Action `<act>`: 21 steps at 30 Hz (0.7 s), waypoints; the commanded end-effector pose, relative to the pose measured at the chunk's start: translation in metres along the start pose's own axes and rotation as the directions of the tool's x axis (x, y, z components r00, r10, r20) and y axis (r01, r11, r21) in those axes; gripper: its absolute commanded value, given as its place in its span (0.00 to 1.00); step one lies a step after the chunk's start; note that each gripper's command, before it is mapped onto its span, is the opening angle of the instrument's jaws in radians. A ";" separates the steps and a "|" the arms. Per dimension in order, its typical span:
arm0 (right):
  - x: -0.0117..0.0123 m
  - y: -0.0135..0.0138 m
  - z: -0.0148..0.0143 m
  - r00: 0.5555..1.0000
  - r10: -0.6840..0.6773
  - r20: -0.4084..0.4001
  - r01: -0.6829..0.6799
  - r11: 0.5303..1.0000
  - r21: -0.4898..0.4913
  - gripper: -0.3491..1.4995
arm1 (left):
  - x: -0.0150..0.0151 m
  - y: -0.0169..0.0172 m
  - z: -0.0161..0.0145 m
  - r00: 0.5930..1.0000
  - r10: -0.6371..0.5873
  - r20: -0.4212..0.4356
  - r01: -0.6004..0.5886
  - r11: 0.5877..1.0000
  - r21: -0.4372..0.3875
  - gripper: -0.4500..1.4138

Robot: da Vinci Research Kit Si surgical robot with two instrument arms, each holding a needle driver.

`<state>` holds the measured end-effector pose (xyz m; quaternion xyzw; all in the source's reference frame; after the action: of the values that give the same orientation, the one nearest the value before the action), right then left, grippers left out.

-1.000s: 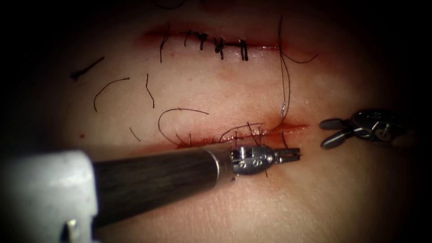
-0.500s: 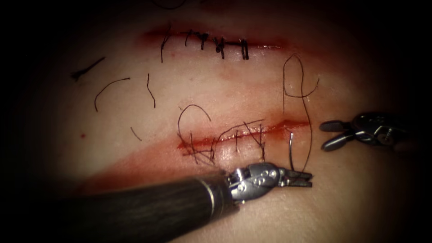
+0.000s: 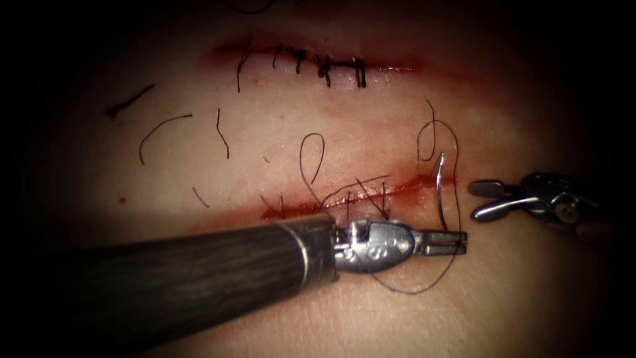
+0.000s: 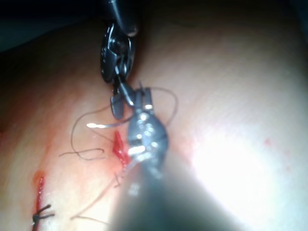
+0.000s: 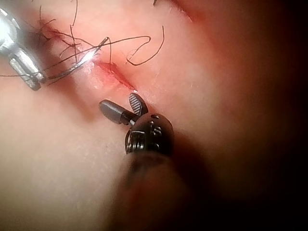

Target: Wound Closure

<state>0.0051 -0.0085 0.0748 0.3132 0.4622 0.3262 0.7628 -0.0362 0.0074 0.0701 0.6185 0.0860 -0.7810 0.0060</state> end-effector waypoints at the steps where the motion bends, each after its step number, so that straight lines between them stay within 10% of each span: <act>1: 0.0005 0.0008 0.0006 1.000 -0.012 -0.002 0.012 1.000 -0.025 0.80 | -0.0006 0.0001 0.0007 1.000 -0.001 0.000 0.001 1.000 -0.001 0.00; 21: 0.0063 0.0112 0.0025 0.989 -0.148 0.018 0.147 0.951 -0.274 0.76 | -0.0010 0.0017 0.0004 1.000 0.005 0.029 -0.005 1.000 -0.012 0.00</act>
<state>0.0067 0.0030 0.0807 0.1658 0.4343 0.3310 0.8212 -0.0356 0.0058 0.0704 0.6070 0.0875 -0.7898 0.0126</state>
